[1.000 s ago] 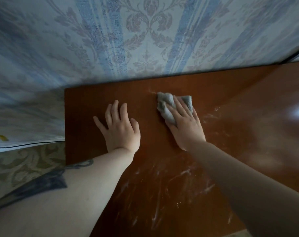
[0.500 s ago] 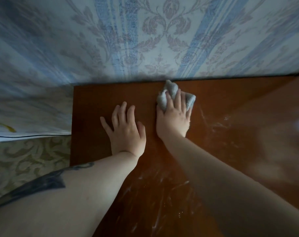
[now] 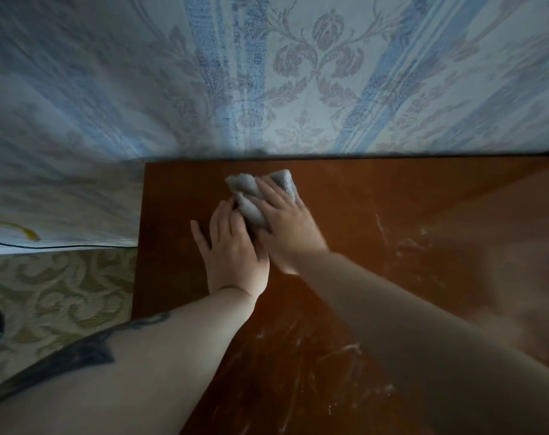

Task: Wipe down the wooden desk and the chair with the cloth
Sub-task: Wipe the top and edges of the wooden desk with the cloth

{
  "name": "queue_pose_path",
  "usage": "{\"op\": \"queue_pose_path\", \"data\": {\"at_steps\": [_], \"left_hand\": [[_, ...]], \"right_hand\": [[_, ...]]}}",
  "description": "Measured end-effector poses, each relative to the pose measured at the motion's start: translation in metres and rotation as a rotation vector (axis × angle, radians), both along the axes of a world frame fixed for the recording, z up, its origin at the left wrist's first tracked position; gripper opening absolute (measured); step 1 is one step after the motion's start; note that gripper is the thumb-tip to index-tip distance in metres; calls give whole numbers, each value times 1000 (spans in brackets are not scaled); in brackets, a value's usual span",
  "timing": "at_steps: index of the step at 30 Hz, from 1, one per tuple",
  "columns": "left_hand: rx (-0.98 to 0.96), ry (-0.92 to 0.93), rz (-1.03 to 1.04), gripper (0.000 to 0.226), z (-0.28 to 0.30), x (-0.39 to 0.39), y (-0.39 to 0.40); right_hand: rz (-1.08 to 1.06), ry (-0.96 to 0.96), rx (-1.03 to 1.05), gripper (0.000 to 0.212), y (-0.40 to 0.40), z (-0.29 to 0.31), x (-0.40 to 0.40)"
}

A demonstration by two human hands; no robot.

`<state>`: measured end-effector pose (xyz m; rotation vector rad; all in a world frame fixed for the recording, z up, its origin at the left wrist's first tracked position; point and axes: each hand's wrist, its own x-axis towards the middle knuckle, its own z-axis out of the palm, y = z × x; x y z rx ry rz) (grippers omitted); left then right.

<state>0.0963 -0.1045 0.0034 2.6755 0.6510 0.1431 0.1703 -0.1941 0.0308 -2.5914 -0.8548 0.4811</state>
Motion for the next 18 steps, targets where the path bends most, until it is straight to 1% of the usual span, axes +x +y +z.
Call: {"op": "queue_pose_path", "data": {"at_steps": [1,2,3,5,7,8,9,11,12,13,14,15,16,18], "left_hand": [[-22,-26,8,44,0,0,0],[-28,-41,6,40,0,-1,-1],[-26,-45,0,38,1,0,-2],[-17,-38,-10,37,1,0,-2],[-11,-36,-15,39,0,0,-2],[-11,-41,-16,40,0,0,-1],[-15,-48,-15,41,0,0,-1],[-29,-64,-10,41,0,1,-1],[-35,-70,-10,38,0,0,-1],[-37,-72,-11,34,0,-1,-2],[-39,-69,-12,31,0,-1,-3],[-39,-62,-14,31,1,-1,-3],[-34,-52,-20,32,1,0,-3],[-7,-43,-60,36,2,0,-4]], "right_hand": [[90,-17,-1,54,-22,1,12],[93,-28,-19,53,-44,-2,25],[7,-40,-28,52,-60,-5,38],[-293,-37,-16,51,-64,-9,47],[-537,-47,-37,53,-27,-9,33],[-575,-27,-51,54,-7,-7,20],[-519,-9,-32,55,6,-5,6],[-214,27,18,55,1,-3,-16],[-53,46,38,55,-19,0,-15],[54,51,37,54,-42,1,-7],[75,46,9,53,-65,-1,4],[3,28,-12,53,-82,-2,15],[-139,12,-18,54,-91,-4,22],[-445,-25,-44,54,-76,-9,17]]}}
